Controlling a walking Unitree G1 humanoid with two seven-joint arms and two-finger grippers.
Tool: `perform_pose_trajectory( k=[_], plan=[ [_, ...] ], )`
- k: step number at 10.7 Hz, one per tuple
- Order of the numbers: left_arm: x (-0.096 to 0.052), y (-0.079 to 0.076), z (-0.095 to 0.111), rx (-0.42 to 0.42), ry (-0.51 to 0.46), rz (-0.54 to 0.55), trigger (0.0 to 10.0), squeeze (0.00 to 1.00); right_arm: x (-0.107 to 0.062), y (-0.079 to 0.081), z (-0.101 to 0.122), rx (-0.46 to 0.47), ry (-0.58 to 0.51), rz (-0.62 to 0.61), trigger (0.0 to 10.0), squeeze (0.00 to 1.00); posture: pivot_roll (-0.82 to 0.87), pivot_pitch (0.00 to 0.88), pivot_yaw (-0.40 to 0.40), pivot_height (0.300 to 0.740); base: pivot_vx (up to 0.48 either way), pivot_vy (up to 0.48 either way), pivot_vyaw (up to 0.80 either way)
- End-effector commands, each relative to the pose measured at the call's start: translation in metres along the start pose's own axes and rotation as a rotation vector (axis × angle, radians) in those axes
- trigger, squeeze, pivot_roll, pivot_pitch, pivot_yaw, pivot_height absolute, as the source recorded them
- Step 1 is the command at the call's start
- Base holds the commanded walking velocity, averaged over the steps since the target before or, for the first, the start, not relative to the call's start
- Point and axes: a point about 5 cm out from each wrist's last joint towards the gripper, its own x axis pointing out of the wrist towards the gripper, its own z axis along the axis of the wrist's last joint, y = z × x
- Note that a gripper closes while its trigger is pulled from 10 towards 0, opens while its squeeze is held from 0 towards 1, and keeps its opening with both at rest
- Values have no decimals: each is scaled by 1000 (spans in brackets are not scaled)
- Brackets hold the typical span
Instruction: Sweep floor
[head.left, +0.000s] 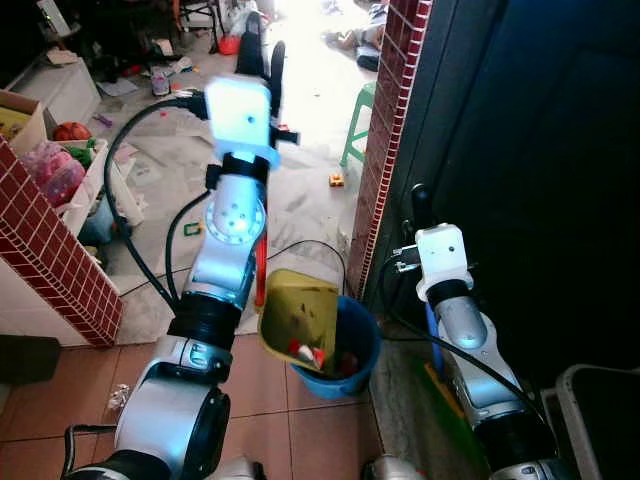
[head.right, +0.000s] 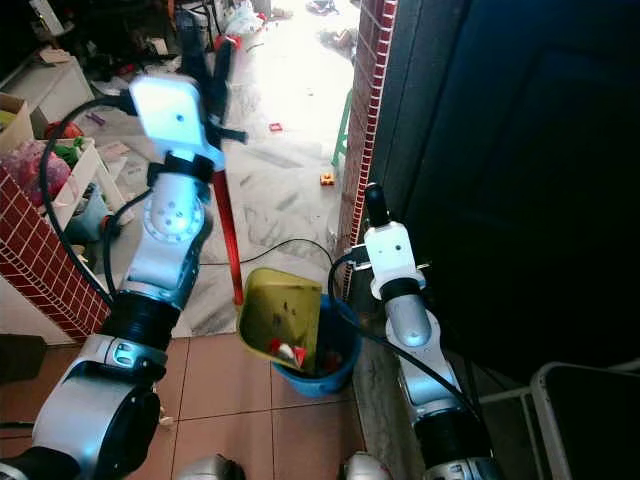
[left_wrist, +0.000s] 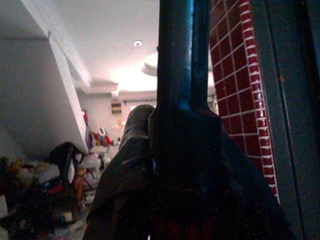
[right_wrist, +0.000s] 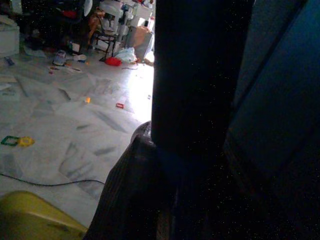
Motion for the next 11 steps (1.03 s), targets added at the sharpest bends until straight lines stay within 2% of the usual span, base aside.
perform_pose_trajectory(
  k=[1, 3, 5, 6, 7, 9, 11],
  plan=[
    [2, -6, 12, 36, -82, -53, 10000, 0, 6, -3, 10, -18, -46, -11, 10000, 0, -76, 0, 22, 740, 0, 0, 0],
    [2, -27, 19, -15, -112, -157, 10000, 0, 6, -3, 10, -20, -48, -6, 10000, 0, -72, 0, 15, 740, 0, 0, 0],
    [-6, -71, 36, -103, -160, -502, 10000, 0, 7, -1, 10, -18, -47, -2, 10000, 0, -64, 0, 13, 740, 0, 0, 0],
    [-14, -89, 45, -107, -191, -660, 10000, 0, 7, -1, 9, -16, -45, -3, 10000, 0, -61, 0, 13, 740, 0, 0, 0],
    [-18, -97, 52, -110, -234, -708, 10000, 0, 8, -1, 10, -15, -45, -4, 10000, 0, -61, 0, 14, 740, 0, 0, 0],
    [-18, -97, 60, -61, -301, -730, 10000, 0, 8, -1, 10, -13, -46, -10, 10000, 0, -69, 0, 17, 740, 0, 0, 0],
    [-3, -79, 69, -103, -299, -580, 10000, 0, 8, -1, 10, -12, -45, -11, 10000, 0, -66, 0, 15, 740, 0, 0, 0]
  ],
)
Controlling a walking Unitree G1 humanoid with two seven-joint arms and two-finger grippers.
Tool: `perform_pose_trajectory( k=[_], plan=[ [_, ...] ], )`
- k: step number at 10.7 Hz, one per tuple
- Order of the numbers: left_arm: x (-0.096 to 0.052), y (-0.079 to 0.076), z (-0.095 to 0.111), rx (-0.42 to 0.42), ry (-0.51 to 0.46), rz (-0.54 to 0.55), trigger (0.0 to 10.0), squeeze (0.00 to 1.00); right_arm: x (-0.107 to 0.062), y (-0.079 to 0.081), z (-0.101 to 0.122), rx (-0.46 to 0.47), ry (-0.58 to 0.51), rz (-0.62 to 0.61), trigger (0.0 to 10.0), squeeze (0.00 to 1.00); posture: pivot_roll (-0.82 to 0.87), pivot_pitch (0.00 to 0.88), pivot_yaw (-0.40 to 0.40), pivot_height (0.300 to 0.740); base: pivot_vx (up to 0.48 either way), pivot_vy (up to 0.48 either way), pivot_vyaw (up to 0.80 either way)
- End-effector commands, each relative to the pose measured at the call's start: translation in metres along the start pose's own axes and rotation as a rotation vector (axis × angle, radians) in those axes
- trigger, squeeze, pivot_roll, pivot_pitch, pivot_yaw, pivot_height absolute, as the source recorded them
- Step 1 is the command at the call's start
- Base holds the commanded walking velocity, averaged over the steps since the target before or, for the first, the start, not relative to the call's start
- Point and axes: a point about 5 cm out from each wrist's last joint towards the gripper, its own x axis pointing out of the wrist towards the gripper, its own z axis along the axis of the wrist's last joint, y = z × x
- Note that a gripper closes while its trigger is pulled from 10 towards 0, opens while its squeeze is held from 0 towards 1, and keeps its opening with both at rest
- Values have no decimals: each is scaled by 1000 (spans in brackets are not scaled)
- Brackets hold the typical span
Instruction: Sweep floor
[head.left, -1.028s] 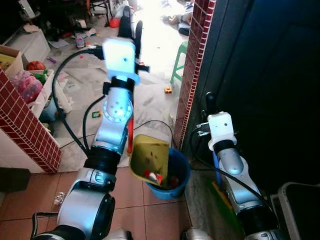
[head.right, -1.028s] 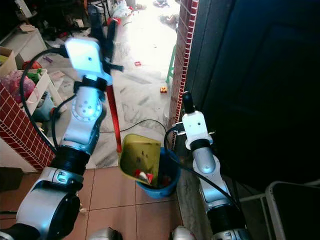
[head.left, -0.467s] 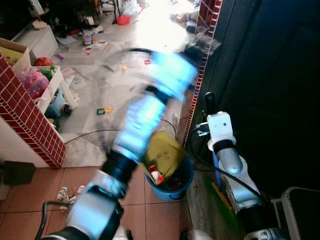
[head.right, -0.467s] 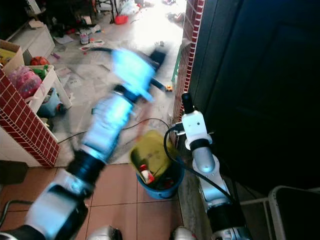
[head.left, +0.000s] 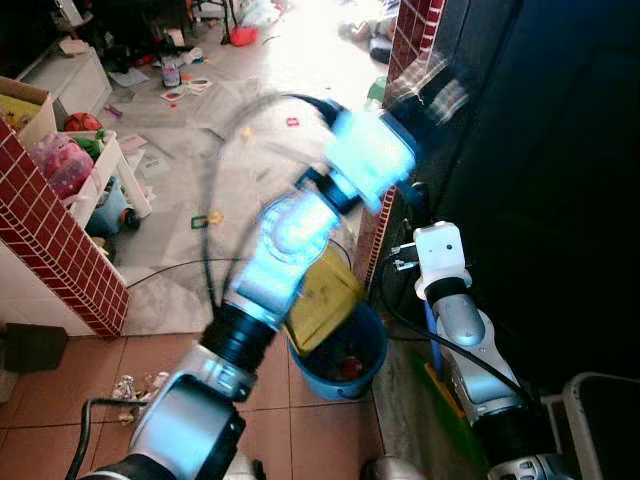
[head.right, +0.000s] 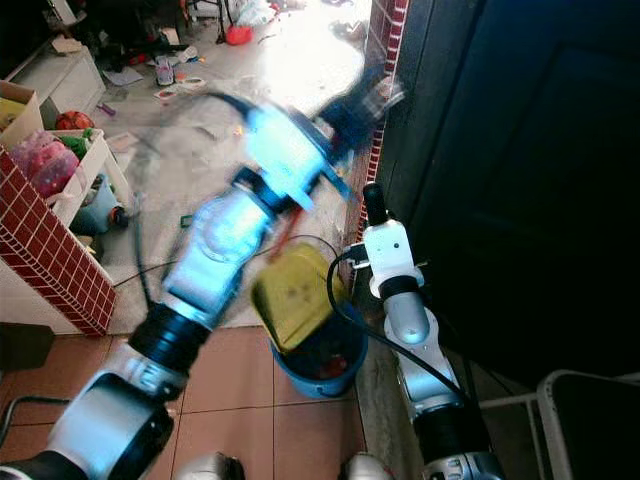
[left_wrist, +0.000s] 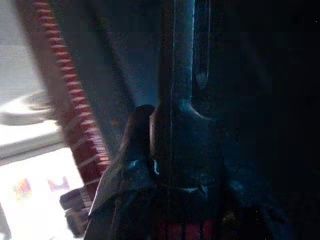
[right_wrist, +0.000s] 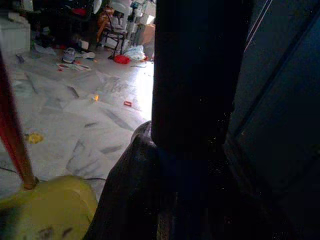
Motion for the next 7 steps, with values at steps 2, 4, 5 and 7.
perform_pose_trajectory(
  k=[2, 4, 5, 7],
  plan=[
    [18, 53, 42, 92, -142, 231, 10000, 0, 5, -3, 9, -12, -46, -11, 10000, 0, -58, 0, 10, 740, 0, 0, 0],
    [10, 116, 69, 244, -166, 481, 10000, 0, 6, -2, 8, -12, -42, -5, 10000, 0, -47, 0, 4, 740, 0, 0, 0],
    [-3, 138, 65, 338, -96, 542, 10000, 0, 7, -1, 8, -12, -41, -2, 10000, 0, -45, 0, 2, 740, 0, 0, 0],
    [-32, 155, 34, 394, 91, 612, 10000, 0, 7, -1, 8, -7, -40, -1, 10000, 0, -34, 0, 1, 740, 0, 0, 0]
  ],
)
